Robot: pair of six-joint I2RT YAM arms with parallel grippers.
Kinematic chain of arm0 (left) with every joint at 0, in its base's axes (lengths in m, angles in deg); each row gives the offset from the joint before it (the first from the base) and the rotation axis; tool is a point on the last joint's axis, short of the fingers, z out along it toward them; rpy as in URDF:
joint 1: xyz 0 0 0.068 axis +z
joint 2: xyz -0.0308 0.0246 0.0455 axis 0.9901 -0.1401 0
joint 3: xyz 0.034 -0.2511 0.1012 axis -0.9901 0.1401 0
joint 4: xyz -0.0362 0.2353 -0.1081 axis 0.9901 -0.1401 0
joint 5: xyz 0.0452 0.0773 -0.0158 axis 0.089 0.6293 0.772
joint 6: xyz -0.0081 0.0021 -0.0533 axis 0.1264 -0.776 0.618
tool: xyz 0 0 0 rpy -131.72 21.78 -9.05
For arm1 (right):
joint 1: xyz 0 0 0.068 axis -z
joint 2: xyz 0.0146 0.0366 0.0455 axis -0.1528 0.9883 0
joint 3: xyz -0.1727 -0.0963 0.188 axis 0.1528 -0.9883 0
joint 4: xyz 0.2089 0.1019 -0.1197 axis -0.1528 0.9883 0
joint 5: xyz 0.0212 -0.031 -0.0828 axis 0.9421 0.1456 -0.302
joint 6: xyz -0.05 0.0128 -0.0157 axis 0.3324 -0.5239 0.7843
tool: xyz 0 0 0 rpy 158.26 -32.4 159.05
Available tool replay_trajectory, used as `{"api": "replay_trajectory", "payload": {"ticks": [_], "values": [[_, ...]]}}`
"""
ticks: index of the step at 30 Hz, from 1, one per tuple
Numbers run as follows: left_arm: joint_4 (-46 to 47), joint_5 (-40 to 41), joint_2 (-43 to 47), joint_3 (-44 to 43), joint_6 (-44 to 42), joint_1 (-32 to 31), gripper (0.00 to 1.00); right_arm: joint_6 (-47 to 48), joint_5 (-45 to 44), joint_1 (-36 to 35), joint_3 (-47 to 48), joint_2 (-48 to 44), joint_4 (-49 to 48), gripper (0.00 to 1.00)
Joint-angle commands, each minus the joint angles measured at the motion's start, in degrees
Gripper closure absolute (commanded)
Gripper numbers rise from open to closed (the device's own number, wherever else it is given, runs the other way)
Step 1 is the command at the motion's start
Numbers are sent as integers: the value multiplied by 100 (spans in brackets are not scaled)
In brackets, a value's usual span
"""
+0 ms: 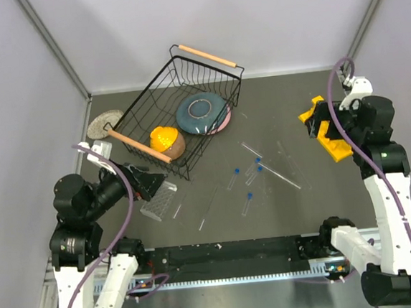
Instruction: Organize the chemistry lab equipment
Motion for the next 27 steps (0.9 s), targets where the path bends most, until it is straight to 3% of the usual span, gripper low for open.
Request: {"api": "replay_trajectory", "payload": {"ticks": [1,2,4,5,6,7,8,9,12,16,21,27], "values": [[-13,-473,-231,-8,13,-391,1,1059,2330,-17,15,-291,-209,1],[-13,-142,-292,10,21,-619,1,1272,2756,-26,-20,-308,-218,1],[-13,579,-599,-7,82,-1820,1,1676,3704,-43,-143,-405,-201,1],[-13,1583,-774,-51,109,-2382,1,1766,3909,-61,-187,-440,-209,1],[-13,2133,-1185,-112,127,-3606,1,1845,4016,-61,-248,-484,-201,1],[-30,2678,-1415,-304,118,-4245,1,1872,4095,-61,-275,-493,-192,1],[-39,3753,-1670,-411,118,-4817,1,1916,4079,-61,-301,-485,-166,1],[-48,4008,-2160,-516,135,-5536,1,2073,4026,-61,-345,-484,-78,1],[-13,4107,-2987,-728,416,-5955,1,2494,3912,-61,-459,-493,89,1],[258,4125,-3596,-352,925,-6123,2,2969,3824,-61,-635,-659,440,1],[252,3835,-4509,-139,1059,-6123,13,3278,3946,-52,-986,-818,608,1],[-153,4133,-5669,-402,1085,-6123,22,3410,4254,-52,-1294,-871,626,1]]}}
